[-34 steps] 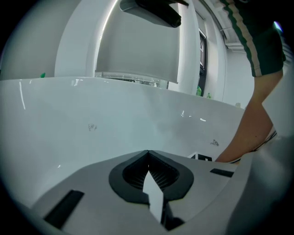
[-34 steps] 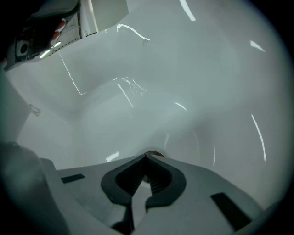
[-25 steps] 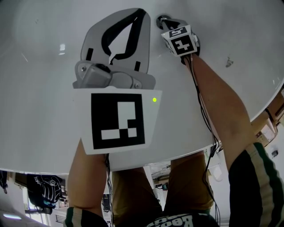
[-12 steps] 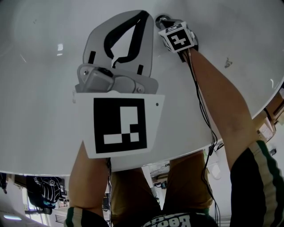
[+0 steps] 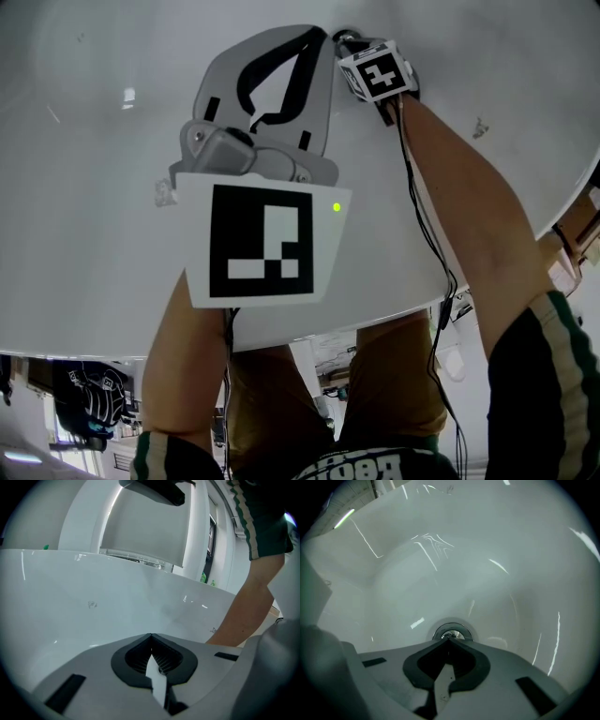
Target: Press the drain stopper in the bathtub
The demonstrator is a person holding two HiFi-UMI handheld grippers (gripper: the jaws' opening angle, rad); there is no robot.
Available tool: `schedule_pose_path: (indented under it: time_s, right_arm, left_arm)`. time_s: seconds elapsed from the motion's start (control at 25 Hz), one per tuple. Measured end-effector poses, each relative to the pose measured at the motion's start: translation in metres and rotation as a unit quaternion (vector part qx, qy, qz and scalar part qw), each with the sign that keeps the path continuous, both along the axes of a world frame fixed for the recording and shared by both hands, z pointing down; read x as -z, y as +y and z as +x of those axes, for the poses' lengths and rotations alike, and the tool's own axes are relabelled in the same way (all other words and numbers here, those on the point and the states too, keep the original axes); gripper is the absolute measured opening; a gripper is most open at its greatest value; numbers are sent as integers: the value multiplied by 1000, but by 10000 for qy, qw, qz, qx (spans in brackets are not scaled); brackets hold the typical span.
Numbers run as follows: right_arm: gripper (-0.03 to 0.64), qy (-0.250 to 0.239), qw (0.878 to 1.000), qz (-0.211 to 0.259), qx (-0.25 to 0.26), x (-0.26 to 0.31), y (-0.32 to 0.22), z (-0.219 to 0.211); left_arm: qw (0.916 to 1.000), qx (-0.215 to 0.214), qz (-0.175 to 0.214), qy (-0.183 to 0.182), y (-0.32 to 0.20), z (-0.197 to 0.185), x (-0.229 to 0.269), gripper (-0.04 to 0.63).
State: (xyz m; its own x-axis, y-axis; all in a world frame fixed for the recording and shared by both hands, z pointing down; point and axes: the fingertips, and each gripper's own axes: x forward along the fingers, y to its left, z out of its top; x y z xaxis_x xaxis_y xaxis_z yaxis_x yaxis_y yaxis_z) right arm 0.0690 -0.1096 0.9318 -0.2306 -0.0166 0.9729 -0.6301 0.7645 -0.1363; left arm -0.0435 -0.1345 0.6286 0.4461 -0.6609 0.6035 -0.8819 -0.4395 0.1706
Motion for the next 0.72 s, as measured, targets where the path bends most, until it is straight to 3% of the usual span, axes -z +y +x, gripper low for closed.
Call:
schedule_pose_path:
  time_s: [0.24, 0.36, 0.72]
  right_arm:
    - [15, 87, 9973, 231, 695, 14, 4, 1]
    - [15, 232, 9974, 291, 620, 23, 3, 6]
    - [15, 23, 9987, 471, 212, 84, -13, -2]
  left_arm:
    - [10000, 2, -49, -82, 3, 0, 16, 3]
    - [10000, -17, 49, -85, 1, 0, 30, 3]
    - [9997, -77, 184, -141, 8, -1, 82, 3]
